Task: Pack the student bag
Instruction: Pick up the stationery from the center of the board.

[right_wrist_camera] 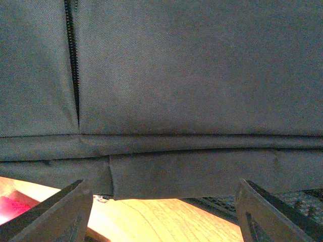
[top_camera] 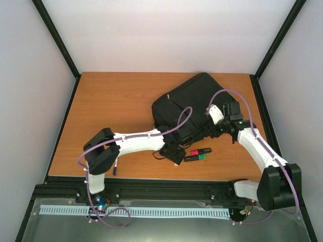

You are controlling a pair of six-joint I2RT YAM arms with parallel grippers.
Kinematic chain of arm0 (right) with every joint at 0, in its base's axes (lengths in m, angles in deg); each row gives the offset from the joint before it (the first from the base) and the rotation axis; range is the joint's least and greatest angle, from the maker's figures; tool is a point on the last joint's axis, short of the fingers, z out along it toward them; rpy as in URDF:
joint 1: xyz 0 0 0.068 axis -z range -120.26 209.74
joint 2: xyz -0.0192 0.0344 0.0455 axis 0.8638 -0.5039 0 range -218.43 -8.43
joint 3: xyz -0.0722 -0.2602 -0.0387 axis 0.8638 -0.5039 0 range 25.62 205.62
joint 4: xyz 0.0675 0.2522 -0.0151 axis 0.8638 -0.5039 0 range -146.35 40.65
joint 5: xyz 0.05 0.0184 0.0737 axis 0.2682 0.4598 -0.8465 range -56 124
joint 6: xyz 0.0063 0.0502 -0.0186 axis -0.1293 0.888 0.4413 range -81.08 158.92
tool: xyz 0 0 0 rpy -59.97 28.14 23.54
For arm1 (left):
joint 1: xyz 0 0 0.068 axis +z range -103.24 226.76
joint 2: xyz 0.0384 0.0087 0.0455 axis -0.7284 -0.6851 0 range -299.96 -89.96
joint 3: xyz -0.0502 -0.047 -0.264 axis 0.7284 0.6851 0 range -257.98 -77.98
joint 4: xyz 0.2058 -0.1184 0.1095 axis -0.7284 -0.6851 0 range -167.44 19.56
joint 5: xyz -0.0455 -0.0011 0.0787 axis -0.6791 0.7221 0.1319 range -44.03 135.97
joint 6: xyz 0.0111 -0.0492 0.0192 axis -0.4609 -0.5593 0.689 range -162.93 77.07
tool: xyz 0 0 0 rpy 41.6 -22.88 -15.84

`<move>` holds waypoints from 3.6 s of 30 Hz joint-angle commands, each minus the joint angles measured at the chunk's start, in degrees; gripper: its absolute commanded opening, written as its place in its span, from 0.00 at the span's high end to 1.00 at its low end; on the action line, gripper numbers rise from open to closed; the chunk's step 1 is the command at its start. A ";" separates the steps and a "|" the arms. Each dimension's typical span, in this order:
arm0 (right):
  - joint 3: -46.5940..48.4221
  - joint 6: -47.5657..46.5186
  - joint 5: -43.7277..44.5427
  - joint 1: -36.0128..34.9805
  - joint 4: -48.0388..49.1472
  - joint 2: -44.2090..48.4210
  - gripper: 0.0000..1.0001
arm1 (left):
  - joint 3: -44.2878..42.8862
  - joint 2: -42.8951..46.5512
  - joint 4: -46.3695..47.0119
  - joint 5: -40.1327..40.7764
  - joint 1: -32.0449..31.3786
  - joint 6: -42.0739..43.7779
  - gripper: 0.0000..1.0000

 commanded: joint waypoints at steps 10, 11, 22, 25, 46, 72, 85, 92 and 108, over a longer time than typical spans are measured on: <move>-0.53 0.02 0.59 0.52 0.64 -0.10 0.21 | -5.20 -6.24 0.89 1.94 -0.37 -0.20 0.36; -0.46 0.02 0.52 0.53 0.64 -0.10 0.21 | -5.37 -6.93 0.61 2.36 -0.37 -0.17 0.36; -0.43 0.06 0.36 0.95 0.55 -0.10 0.21 | -4.11 -7.60 -0.93 5.57 -0.37 0.66 0.48; -0.44 0.15 0.44 0.97 0.57 -0.10 0.21 | -3.64 -7.29 -1.03 5.91 -0.37 1.65 0.51; 0.11 0.82 5.35 1.76 2.23 1.78 0.24 | 1.86 -1.03 -0.92 5.93 1.13 4.45 0.96; 29.03 1.43 8.58 -15.46 -6.11 -24.67 0.43 | 9.13 18.24 19.49 -7.42 13.05 -1.84 0.99; 33.98 2.91 12.60 -16.16 -5.71 -32.04 0.48 | 13.39 19.61 22.36 -5.80 13.17 -4.16 0.99; 37.65 7.02 13.34 -16.16 -8.59 -34.32 0.66 | 13.58 19.60 22.94 -5.06 13.33 -4.81 0.99; 39.49 10.39 2.50 -15.99 -12.68 -27.89 0.97 | 8.55 15.25 33.91 -20.61 21.26 -6.78 0.99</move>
